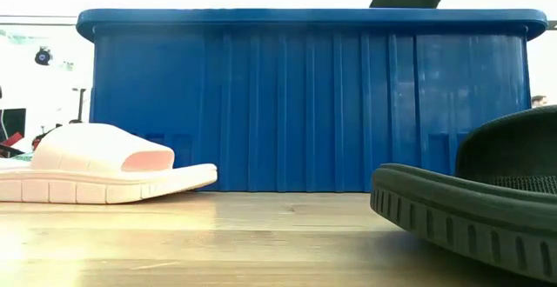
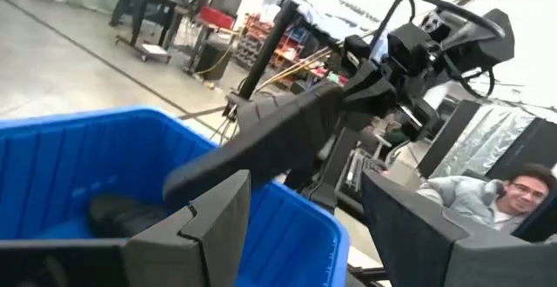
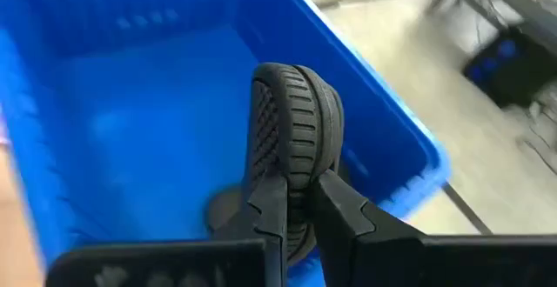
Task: Pick and place slides into bin
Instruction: Put the black slipper into the blue bin
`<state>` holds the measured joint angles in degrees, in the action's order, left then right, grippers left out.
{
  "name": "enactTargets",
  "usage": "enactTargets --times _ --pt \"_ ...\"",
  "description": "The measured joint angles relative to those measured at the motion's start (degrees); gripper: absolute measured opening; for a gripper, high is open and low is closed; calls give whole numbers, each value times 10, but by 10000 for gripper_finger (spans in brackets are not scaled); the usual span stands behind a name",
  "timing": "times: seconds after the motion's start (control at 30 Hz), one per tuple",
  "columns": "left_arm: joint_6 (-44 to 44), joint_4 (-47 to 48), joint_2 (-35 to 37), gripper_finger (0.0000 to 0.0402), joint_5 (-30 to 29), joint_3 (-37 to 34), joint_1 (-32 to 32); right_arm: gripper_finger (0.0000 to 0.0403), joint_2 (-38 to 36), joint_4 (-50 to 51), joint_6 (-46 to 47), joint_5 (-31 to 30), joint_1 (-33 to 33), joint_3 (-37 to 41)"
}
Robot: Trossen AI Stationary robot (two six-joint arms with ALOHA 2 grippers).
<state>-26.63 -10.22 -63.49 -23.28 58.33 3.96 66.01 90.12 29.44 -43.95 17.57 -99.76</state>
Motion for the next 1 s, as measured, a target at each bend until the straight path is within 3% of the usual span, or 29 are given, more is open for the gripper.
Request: enactTargets --times 0.17,0.37,0.7,1.0 --pt "0 -3 -19 204 -15 5 -3 24 2 0 -89 45 -80 2" --pt "0 -6 -33 204 -39 14 -7 24 5 -1 -159 117 -104 8" --pt "0 -9 -34 204 -85 13 -22 24 7 -1 -278 110 -108 90" --pt "10 -13 -36 204 -88 13 -40 24 9 -29 -309 115 -107 139"
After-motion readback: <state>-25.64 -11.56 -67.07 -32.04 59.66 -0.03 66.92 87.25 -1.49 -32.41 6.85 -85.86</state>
